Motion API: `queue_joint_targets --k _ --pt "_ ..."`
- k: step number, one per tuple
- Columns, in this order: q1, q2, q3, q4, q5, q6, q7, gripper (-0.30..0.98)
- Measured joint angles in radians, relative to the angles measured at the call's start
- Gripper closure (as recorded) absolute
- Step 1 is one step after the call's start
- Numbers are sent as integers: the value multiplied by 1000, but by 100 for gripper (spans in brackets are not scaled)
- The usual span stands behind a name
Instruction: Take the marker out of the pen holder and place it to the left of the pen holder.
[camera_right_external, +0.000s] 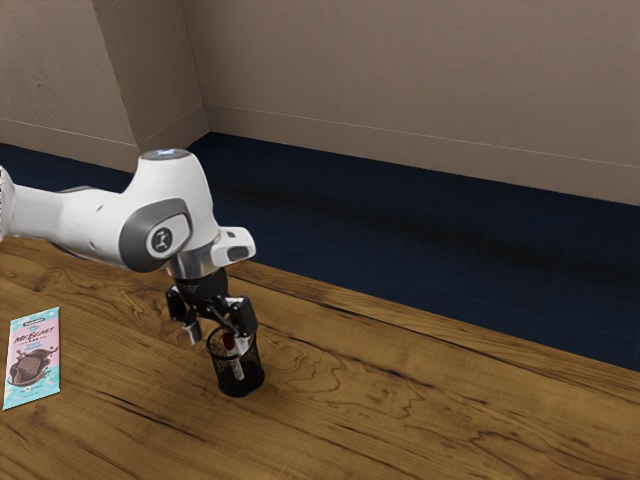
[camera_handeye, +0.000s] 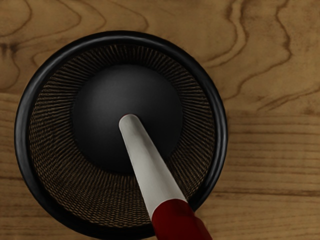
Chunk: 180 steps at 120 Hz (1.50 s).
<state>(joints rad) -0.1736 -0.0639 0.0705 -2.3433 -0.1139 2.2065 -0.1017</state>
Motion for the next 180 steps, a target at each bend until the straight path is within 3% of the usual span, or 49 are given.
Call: queue_joint_targets --k 23,46,79,101,116,141,165,180 --pt "1 3 -1 2 -1 19 15 1" --pt "-2 -2 0 0 -4 27 25 37" --pt "0 -5 0 0 0 24 35 69" --pt "6 -35 2 1 16 19 29 75" --pt "25 -125 14 9 36 -21 22 77" --pt "45 -225 50 122 84 -135 16 78" --pt "114 -184 103 142 95 -175 38 79" --pt "133 -69 100 244 12 -105 78 79"
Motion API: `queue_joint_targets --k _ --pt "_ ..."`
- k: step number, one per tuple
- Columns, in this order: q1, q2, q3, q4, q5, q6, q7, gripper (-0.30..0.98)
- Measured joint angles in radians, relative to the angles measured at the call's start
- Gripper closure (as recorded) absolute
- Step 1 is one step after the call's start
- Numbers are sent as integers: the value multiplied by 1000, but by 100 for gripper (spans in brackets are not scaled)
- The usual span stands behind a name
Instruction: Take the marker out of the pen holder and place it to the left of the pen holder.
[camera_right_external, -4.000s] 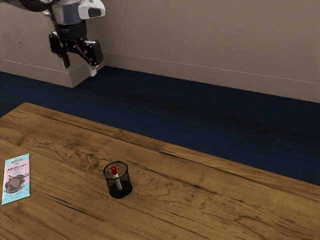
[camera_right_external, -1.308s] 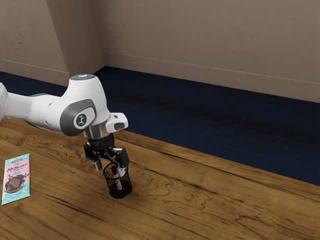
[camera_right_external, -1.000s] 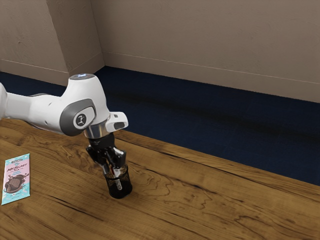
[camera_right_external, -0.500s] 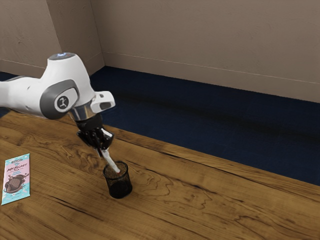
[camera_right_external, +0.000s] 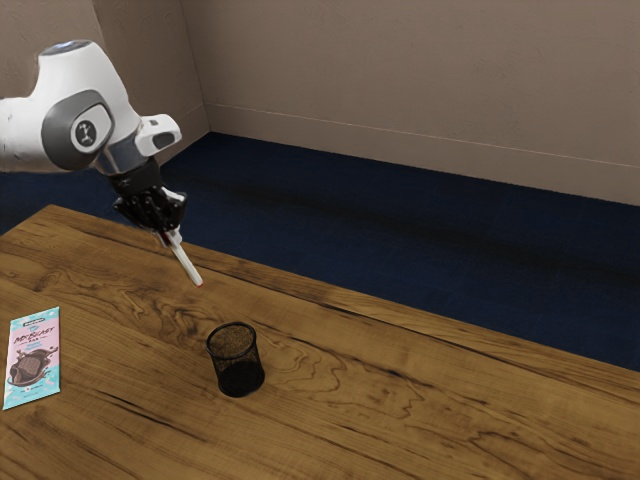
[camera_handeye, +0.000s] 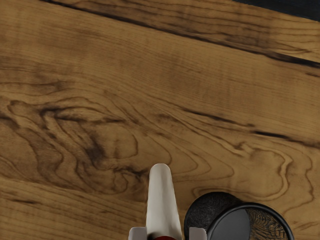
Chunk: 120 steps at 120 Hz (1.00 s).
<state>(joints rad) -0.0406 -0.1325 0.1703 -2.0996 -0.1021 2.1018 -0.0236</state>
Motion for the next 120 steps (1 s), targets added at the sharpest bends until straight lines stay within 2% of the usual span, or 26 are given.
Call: queue_joint_targets --k 15,31,45,71,90,100,113,120 --pt "41 192 -1 95 -183 95 81 79" --pt "138 303 -7 149 -370 181 198 79" --pt "215 330 -13 127 -464 223 295 79" --pt "272 292 -8 -18 -511 262 431 78" --pt "271 286 -8 -27 -543 267 528 42" --pt "265 257 -7 -28 -550 267 571 29" --pt "247 94 5 -78 -544 263 617 17" --pt "243 24 12 -73 -482 229 618 13"
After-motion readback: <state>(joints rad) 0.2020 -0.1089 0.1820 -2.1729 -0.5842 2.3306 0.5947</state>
